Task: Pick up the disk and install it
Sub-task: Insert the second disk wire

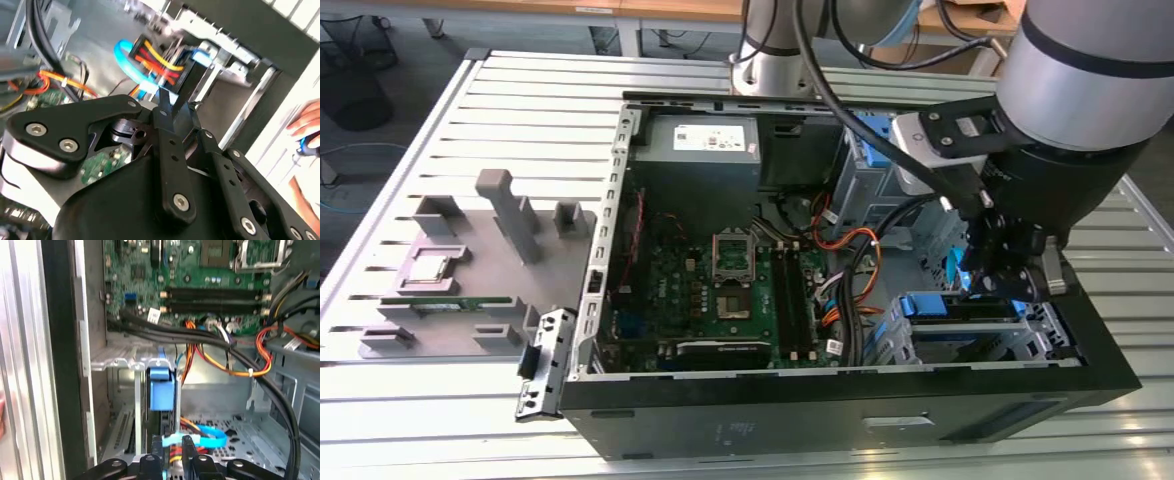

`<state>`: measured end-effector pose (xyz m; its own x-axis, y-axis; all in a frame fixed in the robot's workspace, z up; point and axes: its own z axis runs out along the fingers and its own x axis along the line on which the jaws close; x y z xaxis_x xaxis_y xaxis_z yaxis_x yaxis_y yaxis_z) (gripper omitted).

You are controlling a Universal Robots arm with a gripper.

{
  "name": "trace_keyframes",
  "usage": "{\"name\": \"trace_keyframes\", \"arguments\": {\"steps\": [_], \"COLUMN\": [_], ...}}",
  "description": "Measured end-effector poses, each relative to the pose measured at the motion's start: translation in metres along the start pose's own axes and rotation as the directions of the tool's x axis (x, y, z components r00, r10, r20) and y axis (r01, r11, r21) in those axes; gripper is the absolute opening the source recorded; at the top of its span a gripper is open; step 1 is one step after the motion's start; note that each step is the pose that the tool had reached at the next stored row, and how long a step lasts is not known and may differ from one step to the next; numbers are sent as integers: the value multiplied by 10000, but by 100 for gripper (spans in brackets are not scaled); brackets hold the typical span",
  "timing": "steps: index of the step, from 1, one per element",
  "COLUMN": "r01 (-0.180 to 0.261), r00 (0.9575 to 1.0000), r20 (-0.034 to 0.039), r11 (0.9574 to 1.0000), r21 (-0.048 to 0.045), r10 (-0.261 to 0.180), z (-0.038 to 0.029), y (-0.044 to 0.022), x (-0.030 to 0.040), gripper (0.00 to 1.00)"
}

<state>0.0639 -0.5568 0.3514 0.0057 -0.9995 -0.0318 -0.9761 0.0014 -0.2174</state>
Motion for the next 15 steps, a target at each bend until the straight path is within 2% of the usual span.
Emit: {"name": "trace_keyframes", "arguments": {"steps": [3, 6, 7, 15], "r01": [-17, -34, -36, -38], "r00": [10000, 10000, 10000, 10000], "r20": [-1, -4, -5, 2], "r11": [9985, 9941, 9934, 9932], "r21": [-539, -1080, -1147, -1164], "r10": [17, 34, 36, 39], "z": [4, 10, 10, 14], "y": [-4, -7, -6, -21], "x": [0, 1, 1, 1], "gripper": [30, 30, 30, 30]}}
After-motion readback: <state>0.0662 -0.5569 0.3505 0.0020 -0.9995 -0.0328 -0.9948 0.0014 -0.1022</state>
